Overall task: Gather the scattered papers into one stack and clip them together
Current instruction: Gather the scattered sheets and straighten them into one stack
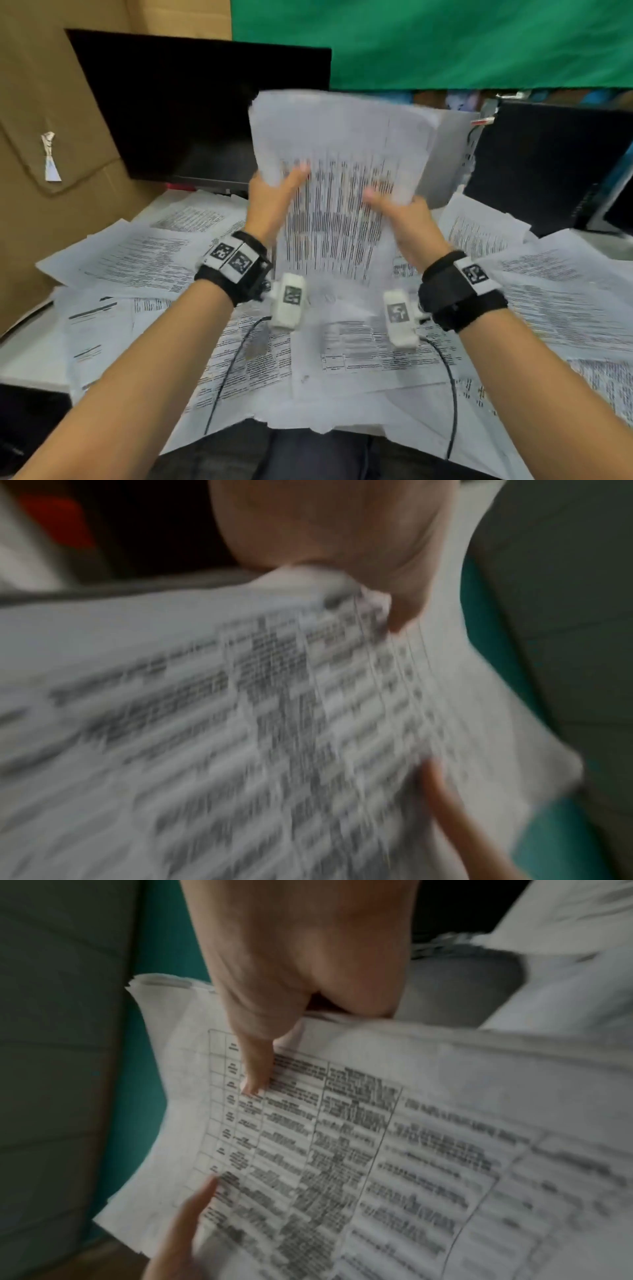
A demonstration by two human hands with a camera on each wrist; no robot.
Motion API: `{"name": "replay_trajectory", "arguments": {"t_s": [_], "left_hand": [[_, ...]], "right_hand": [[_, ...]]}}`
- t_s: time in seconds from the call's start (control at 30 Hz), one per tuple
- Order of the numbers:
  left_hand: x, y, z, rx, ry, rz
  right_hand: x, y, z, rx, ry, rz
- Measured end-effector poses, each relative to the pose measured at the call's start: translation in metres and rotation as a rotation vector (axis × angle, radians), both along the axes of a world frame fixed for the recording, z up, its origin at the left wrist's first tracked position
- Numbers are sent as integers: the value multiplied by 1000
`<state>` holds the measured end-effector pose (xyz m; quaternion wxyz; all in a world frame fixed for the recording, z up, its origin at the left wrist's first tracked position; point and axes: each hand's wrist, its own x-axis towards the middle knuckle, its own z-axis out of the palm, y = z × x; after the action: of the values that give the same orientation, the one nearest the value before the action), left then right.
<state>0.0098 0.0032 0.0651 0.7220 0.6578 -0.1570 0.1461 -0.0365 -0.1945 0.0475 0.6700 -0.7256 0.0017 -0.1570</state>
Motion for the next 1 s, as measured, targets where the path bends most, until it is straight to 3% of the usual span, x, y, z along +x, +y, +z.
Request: {"name": "replay_trajectory", "arguments": {"t_s": [0.07,0.13,0.27,0.4,0.47,0.53,0.6,0.7,0.8,0.93,1.0], "left_hand": [[6,18,-32,333,342,-262],[8,27,-60,524,490,-390],[10,17,-57,215,400,-89],[22,32,-55,161,341,26],[33,71,-67,89,394,281],[34,124,-82,22,439,645],[25,170,-98,66,483,953],[5,213,-115,86,715,1212],[-3,231,-125,98,880,1185],[10,236,-134,117,884,873],[13,227,-129,218,890,726]], "right_hand": [[-1,-8,-36,-57,221,111],[-2,-10,-61,5,265,118],[7,-2,-58,71,83,-58],[19,-3,-70,143,88,-138],[21,-11,-87,183,154,-224],[22,-25,-107,161,259,-321],[24,-36,-126,99,388,-368],[31,-45,-139,24,524,-385],[40,-50,-143,-35,538,-398],[41,-49,-145,-100,556,-412],[42,-49,-147,-118,573,-413]]}}
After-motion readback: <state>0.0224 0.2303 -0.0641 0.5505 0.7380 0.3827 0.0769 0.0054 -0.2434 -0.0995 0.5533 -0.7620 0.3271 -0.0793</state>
